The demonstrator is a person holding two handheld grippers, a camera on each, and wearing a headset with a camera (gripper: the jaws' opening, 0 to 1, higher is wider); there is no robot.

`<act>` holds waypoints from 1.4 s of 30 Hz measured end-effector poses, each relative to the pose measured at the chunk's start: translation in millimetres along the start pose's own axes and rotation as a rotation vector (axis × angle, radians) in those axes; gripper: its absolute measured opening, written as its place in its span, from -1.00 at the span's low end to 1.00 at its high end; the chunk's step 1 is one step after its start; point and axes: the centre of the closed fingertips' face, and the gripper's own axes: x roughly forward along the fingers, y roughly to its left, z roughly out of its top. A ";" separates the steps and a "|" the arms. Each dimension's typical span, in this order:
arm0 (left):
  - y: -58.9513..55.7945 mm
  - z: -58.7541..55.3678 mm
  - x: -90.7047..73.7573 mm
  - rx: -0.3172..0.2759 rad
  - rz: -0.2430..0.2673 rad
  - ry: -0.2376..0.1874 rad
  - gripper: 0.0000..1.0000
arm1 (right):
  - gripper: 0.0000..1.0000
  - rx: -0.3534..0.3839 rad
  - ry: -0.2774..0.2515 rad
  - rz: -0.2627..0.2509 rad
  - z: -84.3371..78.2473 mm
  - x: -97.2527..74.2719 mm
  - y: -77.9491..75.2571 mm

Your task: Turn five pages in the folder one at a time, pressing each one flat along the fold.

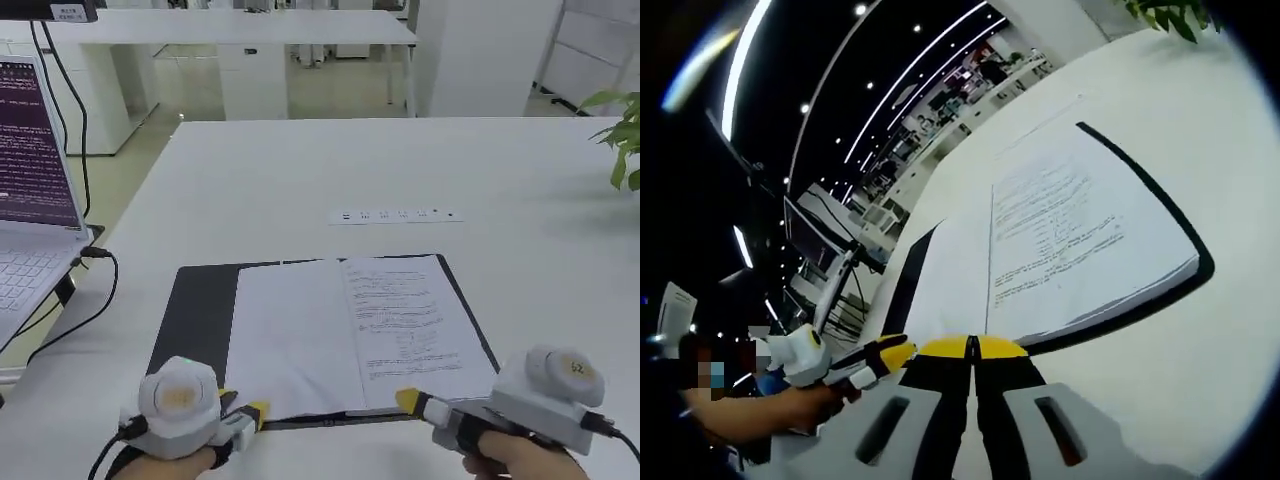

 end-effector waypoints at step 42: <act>-23.2 43.3 -120.4 -0.108 0.100 -0.180 0.98 | 1.00 -0.568 -0.198 -0.184 76.9 -97.3 -15.7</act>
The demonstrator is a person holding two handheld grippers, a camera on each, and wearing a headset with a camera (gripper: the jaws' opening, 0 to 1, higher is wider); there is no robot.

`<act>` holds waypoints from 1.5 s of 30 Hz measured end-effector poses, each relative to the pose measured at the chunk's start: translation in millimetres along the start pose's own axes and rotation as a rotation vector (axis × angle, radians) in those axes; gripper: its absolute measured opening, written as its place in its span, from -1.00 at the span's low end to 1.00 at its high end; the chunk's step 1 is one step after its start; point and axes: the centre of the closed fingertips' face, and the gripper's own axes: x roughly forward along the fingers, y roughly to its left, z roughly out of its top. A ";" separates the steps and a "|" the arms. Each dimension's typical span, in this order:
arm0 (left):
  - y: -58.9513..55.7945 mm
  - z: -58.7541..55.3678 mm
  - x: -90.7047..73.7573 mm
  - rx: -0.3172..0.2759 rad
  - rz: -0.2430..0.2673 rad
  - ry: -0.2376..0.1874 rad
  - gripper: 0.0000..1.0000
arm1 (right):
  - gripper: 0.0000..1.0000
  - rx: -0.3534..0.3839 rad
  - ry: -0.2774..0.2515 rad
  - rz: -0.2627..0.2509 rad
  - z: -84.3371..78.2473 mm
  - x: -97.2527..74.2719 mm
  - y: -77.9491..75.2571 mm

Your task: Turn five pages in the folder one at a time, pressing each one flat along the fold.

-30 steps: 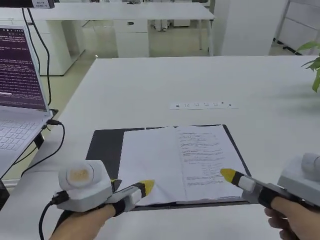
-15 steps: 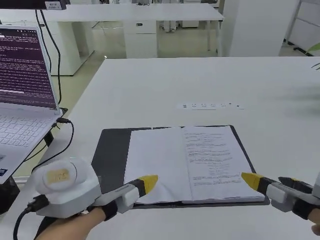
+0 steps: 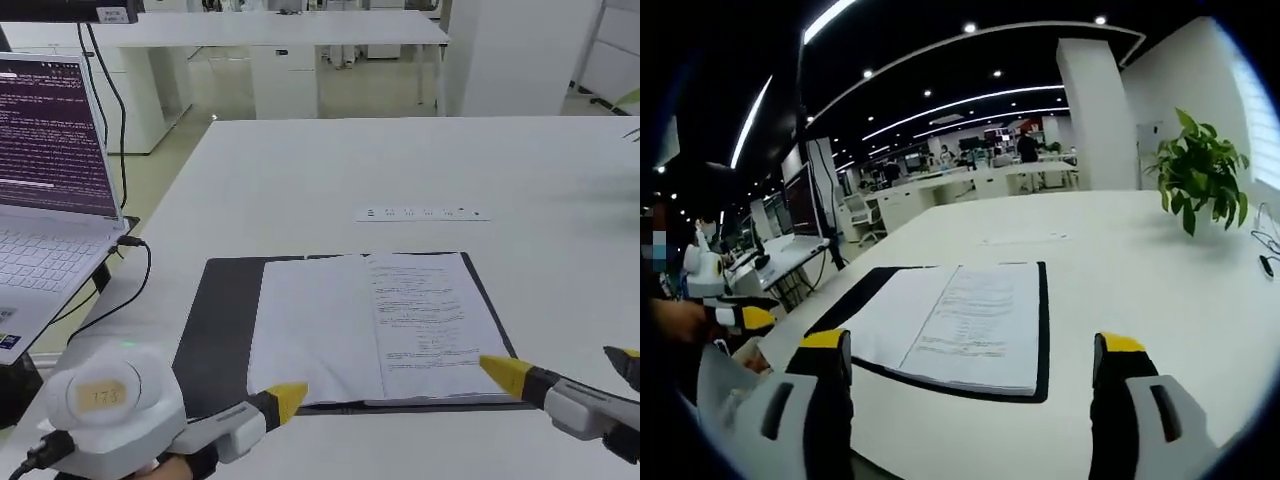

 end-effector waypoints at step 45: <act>-21.1 17.1 33.1 0.081 -0.031 0.049 0.88 | 1.00 -0.028 0.079 0.050 -9.8 1.5 2.5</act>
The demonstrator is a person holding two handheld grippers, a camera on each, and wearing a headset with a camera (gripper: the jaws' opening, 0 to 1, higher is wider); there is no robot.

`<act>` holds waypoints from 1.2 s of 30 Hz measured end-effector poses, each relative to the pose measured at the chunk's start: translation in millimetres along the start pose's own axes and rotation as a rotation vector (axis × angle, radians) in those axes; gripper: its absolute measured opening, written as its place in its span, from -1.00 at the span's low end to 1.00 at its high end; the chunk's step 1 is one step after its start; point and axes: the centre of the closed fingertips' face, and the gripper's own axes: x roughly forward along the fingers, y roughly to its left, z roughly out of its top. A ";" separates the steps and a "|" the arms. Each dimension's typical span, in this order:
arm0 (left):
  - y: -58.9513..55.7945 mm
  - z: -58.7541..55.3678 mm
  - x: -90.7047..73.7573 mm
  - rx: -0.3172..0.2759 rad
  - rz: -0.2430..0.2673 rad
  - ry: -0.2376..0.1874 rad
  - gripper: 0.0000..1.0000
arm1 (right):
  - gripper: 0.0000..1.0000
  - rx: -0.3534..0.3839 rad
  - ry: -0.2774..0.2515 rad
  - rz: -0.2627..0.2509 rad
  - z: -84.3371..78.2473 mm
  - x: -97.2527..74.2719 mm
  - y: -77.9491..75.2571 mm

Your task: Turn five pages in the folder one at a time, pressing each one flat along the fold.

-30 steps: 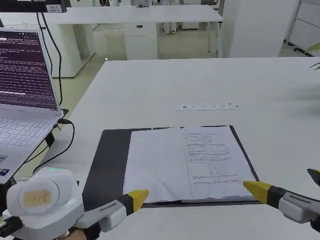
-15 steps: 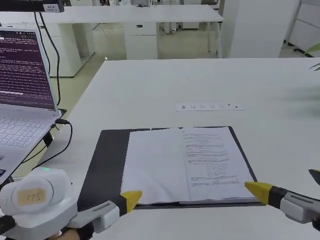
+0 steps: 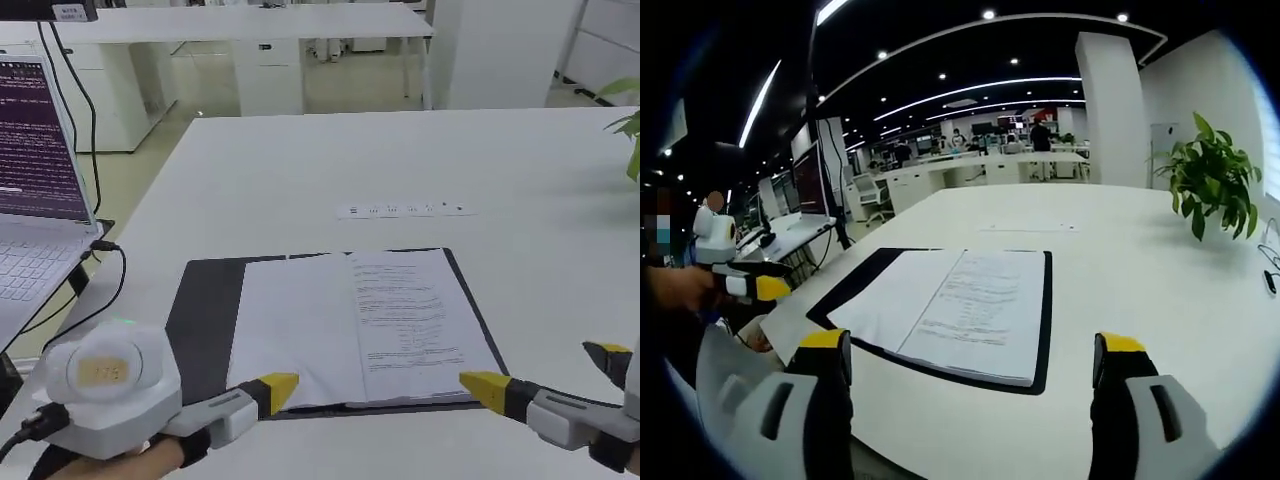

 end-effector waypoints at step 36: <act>-132.9 -20.5 153.7 0.184 -0.211 0.076 0.54 | 0.93 0.020 0.019 0.066 -5.8 30.9 -4.0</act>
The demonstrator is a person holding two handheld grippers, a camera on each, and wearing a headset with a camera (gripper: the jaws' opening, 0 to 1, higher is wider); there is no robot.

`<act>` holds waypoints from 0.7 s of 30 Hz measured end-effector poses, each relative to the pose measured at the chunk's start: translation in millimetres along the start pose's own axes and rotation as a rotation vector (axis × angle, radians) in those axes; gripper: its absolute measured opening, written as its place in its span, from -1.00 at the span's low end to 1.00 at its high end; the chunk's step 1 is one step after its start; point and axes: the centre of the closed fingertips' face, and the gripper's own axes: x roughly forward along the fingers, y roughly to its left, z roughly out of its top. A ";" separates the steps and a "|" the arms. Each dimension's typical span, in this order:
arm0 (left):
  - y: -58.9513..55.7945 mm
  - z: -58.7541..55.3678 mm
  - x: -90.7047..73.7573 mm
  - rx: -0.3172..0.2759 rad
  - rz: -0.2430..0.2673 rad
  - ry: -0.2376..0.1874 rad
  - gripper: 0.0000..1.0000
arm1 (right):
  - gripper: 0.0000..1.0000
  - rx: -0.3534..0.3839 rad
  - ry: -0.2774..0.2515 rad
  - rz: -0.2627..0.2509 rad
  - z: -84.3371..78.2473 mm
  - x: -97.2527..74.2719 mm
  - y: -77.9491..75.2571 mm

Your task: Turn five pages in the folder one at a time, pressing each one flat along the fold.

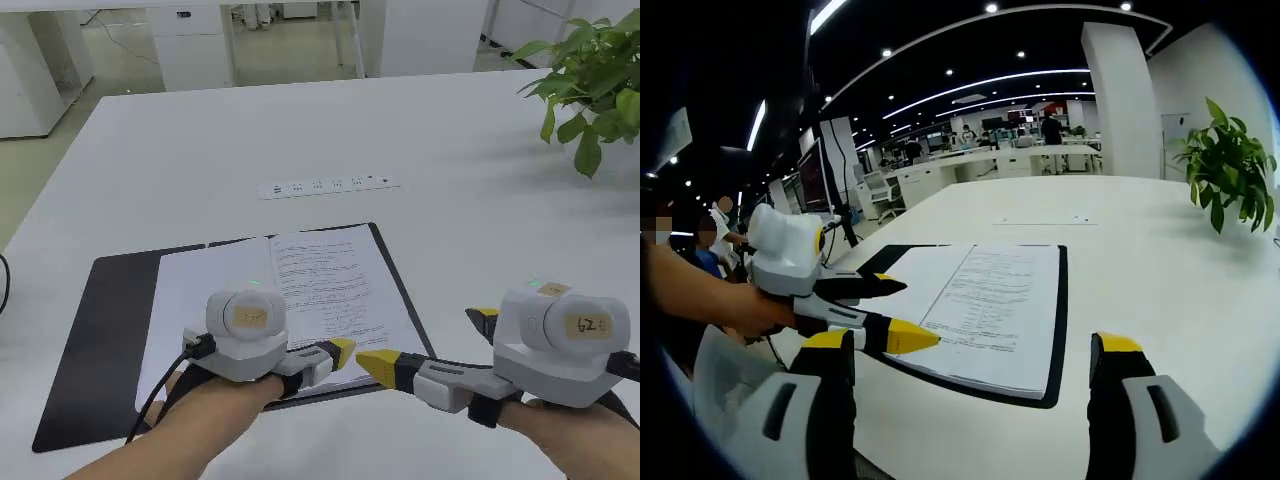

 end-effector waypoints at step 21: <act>-39.8 -15.1 62.3 0.052 0.006 -0.038 0.30 | 0.83 0.128 -0.023 0.011 -5.3 17.7 -23.0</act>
